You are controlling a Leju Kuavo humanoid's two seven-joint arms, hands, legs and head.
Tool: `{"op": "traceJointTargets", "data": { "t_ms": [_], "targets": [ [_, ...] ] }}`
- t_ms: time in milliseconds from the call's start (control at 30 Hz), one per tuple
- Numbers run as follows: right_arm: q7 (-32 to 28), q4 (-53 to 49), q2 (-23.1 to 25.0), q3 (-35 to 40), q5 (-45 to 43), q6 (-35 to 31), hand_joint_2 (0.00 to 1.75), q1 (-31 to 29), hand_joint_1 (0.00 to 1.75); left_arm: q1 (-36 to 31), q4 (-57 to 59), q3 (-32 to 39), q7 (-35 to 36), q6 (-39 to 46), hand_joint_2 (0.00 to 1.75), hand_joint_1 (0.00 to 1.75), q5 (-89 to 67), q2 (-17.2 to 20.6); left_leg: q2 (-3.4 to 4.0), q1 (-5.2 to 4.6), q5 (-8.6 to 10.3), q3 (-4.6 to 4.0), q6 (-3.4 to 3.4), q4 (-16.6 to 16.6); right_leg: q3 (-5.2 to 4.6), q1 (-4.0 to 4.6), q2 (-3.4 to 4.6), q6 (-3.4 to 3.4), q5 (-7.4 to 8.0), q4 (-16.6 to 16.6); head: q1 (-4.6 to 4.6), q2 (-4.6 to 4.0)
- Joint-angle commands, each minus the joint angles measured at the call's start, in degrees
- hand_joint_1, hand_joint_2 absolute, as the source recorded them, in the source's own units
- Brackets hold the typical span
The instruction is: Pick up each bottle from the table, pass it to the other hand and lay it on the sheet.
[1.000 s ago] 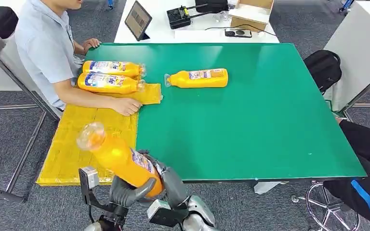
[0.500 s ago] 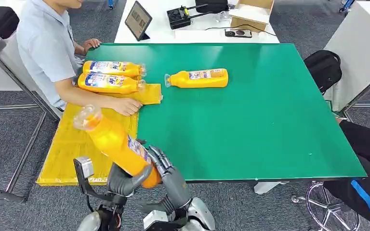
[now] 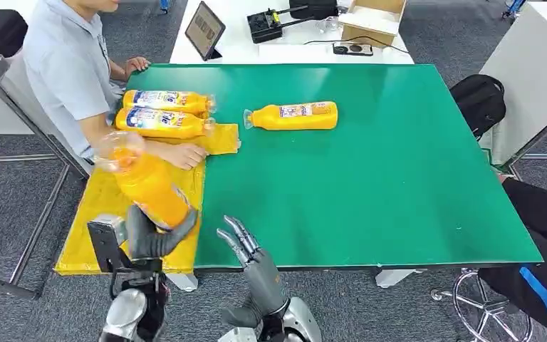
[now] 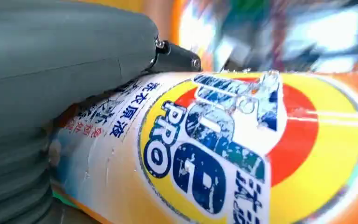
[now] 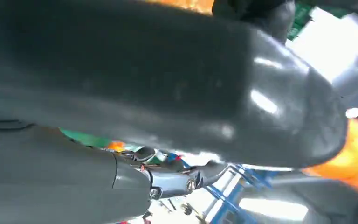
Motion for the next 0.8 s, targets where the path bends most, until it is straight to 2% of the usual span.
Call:
{"op": "traceJointTargets", "data": {
  "t_ms": [33,133,200,400,500,700,800],
  "targets": [
    [-1.93,-10.43,-2.63,-1.53,-2.61,-0.28,0.00,2.64,0.00,-14.57,22.02,8.76,7.18,-0.93,1.75,1.75,-4.52,0.66,-0.20,-0.01,0.01,0.29,0.09,-0.11,0.36,0.04,-0.29,-0.19,-0.07,-0.09,-0.02,0.00],
    [-1.93,-9.81,-2.60,-1.93,-3.82,-0.28,0.00,2.61,0.00,-16.17,23.69,8.66,5.70,-0.12,1.75,1.75,-6.02,1.62,-0.16,-0.01,0.04,0.25,0.10,-0.09,0.33,0.03,-0.23,-0.15,-0.05,-0.08,0.00,0.00],
    [-1.93,-8.47,-2.24,-2.10,-6.13,1.95,0.00,2.30,0.00,-18.11,26.30,7.03,7.75,1.25,1.75,1.75,-11.57,2.63,-0.04,0.00,0.01,0.22,0.08,-0.07,0.23,0.03,-0.13,-0.15,0.00,-0.06,-0.02,0.00],
    [-1.93,-8.47,-2.24,-2.10,-6.13,1.95,0.00,2.30,0.00,-18.11,26.30,7.03,7.75,1.25,1.75,1.75,-11.57,2.63,0.01,0.00,-0.02,0.26,0.08,-0.06,0.26,0.04,-0.10,-0.20,0.00,-0.04,-0.02,0.00],
    [-1.93,-7.98,-2.41,-1.57,-6.88,4.99,0.00,1.95,0.00,-22.29,33.30,1.72,14.04,1.73,1.75,1.75,-27.27,5.53,-0.03,0.01,0.01,0.19,0.07,-0.04,0.20,0.04,-0.11,-0.18,0.02,-0.03,-0.02,0.00],
    [-1.93,-6.98,-1.62,-2.39,-6.54,10.28,0.00,1.61,0.00,-30.47,50.07,-3.26,21.25,4.56,1.75,1.75,-52.56,7.74,-0.15,0.01,0.06,0.33,0.11,-0.09,0.37,0.07,-0.27,-0.28,0.01,-0.06,-0.02,0.00],
    [-1.93,-6.74,-0.77,-2.21,-6.17,11.65,0.00,2.06,0.00,-32.67,56.03,-1.74,19.28,3.92,1.75,1.75,-55.35,9.94,0.10,-0.01,0.04,0.21,0.05,-0.06,0.16,0.03,0.01,-0.27,0.11,-0.02,-0.02,0.00]
  ]
}}
